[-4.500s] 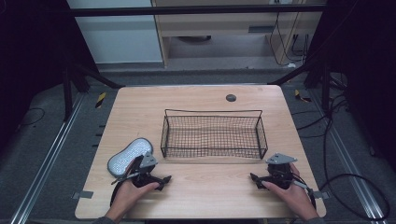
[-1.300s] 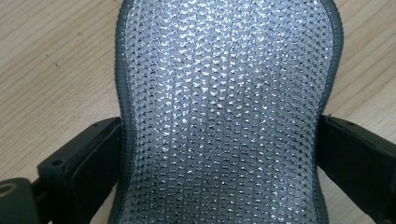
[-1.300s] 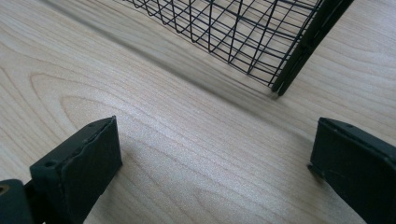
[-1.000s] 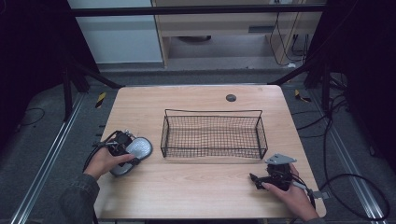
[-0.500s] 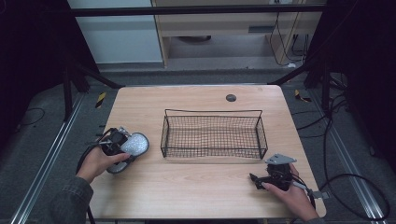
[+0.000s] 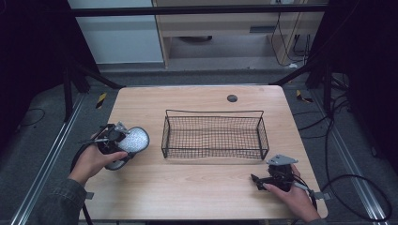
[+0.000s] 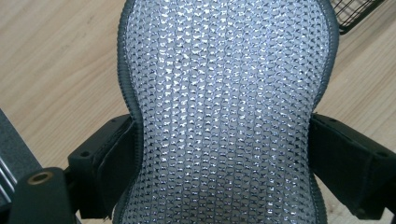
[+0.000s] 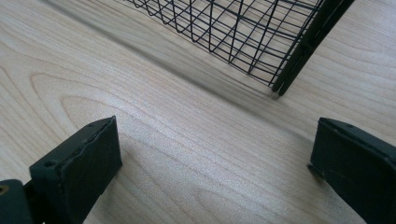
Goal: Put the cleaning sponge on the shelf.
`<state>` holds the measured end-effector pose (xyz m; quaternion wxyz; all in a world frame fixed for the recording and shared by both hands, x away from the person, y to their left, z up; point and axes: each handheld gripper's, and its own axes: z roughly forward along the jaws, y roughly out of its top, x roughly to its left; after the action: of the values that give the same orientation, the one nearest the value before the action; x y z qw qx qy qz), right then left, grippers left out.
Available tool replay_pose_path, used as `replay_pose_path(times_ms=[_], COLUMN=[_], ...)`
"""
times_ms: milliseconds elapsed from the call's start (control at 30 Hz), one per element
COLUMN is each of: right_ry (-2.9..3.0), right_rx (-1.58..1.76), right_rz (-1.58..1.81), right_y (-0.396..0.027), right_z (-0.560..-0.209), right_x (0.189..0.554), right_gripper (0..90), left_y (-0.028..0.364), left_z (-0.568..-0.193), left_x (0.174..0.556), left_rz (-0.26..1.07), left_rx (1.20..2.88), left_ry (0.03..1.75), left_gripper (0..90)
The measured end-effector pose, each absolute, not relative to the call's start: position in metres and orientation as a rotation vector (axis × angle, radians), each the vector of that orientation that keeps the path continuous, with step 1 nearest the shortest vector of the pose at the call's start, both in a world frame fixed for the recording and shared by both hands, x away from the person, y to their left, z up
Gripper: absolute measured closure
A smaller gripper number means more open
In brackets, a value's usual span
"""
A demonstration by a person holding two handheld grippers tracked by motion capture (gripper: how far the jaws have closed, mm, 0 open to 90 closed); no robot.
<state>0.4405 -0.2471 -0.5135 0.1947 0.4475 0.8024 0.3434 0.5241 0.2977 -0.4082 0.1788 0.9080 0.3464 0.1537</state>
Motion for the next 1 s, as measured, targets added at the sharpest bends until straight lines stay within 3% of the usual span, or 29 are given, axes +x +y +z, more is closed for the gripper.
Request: replay_pose_path(times_ms=[1000], right_ry=[2.262], right_rx=[1.232], right_rz=[0.963], right_y=[-0.249], right_z=[-0.514], right_x=[0.44], right_gripper=[1.9], left_y=[0.25], left_z=[-0.341], left_x=[0.527], left_rz=[0.563], left_rx=[2.601], left_ry=[0.761], left_gripper=[11.3])
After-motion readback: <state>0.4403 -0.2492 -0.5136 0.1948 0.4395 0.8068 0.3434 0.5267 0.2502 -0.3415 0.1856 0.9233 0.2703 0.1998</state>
